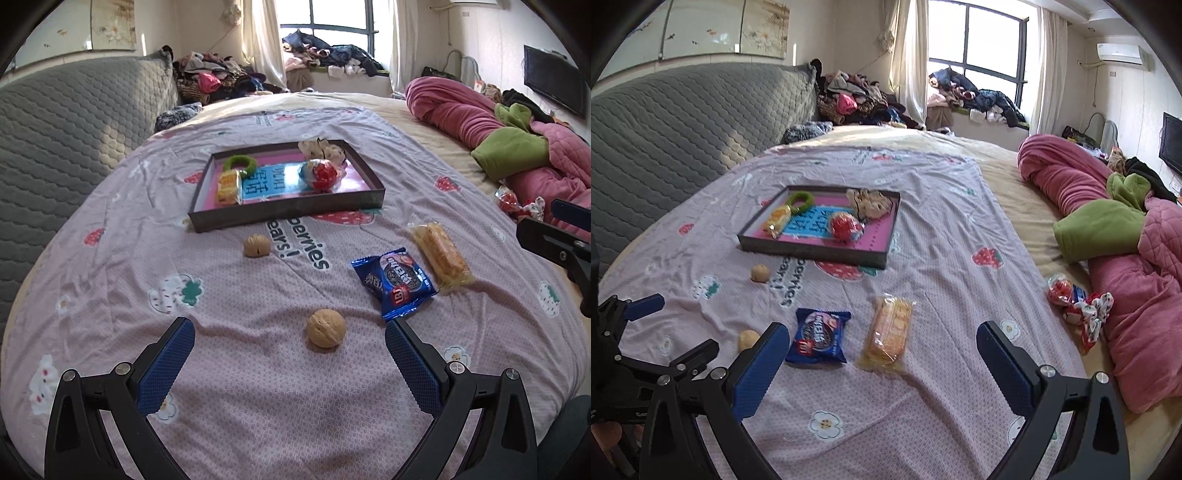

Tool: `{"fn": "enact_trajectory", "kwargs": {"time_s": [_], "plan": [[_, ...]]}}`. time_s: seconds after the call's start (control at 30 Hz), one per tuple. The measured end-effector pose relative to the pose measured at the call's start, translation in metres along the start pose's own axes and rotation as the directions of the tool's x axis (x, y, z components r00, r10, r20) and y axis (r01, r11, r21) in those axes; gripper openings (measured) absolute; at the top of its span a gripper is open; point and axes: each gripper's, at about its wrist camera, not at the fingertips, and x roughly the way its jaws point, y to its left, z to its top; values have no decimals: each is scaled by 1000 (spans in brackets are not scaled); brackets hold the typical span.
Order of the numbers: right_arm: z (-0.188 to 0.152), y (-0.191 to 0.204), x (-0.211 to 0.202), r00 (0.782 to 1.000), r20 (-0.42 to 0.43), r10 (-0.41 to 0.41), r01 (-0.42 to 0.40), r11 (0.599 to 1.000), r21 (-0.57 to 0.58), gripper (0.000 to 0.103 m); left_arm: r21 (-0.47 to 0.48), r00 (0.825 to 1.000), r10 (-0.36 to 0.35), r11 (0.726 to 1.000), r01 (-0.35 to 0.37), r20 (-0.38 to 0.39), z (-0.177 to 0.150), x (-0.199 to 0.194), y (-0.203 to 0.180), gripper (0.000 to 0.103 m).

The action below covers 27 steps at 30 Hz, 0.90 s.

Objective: Organize objects
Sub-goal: 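Withdraw both tools from the tray toward the walnut and bread-stick packet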

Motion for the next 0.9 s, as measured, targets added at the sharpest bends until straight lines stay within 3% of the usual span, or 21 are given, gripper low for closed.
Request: {"fn": "enact_trajectory", "kwargs": {"time_s": [0.43,0.9], "plan": [[-8,-10,57,997,-79,-18,19,1000,11,102,-23,999,-4,1000,2,-54,-4,42,3,103],[-16,-18,104,990,-138,-36,37,999,7,102,-14,998,-14,1000,14,-56,-8,66,-8,103]]}}
